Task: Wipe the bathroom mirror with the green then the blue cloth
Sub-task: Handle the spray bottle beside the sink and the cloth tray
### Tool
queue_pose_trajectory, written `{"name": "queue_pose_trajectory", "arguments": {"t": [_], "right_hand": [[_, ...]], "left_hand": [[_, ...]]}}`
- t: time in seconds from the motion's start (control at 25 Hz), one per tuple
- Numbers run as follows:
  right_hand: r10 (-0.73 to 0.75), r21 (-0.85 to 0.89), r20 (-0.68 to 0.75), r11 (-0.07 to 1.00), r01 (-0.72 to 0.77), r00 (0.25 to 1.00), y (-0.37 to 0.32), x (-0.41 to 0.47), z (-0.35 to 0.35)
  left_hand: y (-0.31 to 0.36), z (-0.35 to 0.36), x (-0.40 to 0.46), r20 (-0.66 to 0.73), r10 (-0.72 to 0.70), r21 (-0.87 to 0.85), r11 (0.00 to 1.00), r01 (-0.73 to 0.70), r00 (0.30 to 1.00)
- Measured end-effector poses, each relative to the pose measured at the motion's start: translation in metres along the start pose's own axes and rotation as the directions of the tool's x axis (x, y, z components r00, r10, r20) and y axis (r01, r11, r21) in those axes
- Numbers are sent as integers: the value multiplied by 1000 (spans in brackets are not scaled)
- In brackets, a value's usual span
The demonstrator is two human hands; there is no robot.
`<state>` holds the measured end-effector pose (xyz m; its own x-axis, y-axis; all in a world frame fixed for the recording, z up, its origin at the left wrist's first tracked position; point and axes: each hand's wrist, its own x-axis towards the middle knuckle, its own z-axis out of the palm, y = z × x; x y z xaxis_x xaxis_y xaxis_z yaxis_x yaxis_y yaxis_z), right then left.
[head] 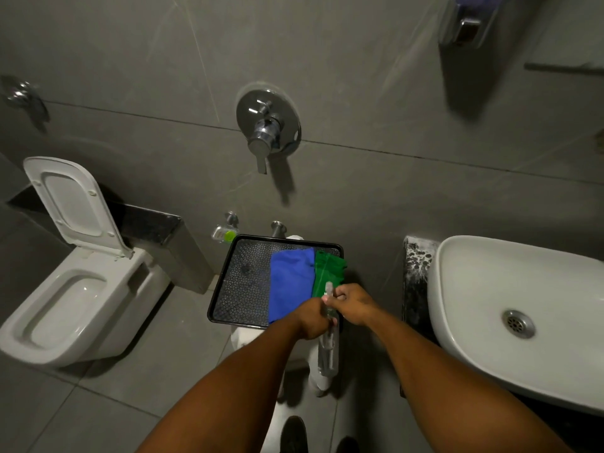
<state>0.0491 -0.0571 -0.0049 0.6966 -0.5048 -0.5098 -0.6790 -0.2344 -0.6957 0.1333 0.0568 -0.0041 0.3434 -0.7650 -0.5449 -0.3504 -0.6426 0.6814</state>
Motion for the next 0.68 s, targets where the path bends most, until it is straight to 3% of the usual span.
{"name": "queue_pose_trajectory", "arguments": {"t": [0.12,0.24,0.36,0.68], "right_hand": [[-51,-45,-78,998,47,996,1,-14,-20],[-155,-224,-92,966,131,984,6,-44,-73],[-166,-313,-144,943,114,976,28,-79,-122],[-29,-282,-206,959,-31,978,74,-124,-139]], "left_hand": [[21,4,5,-13,55,16,998,-55,998],[63,21,16,-6,214,105,972,-212,977],[106,55,25,9,313,171,935,-310,950],[126,128,32,43,302,41,952,-304,952]]}}
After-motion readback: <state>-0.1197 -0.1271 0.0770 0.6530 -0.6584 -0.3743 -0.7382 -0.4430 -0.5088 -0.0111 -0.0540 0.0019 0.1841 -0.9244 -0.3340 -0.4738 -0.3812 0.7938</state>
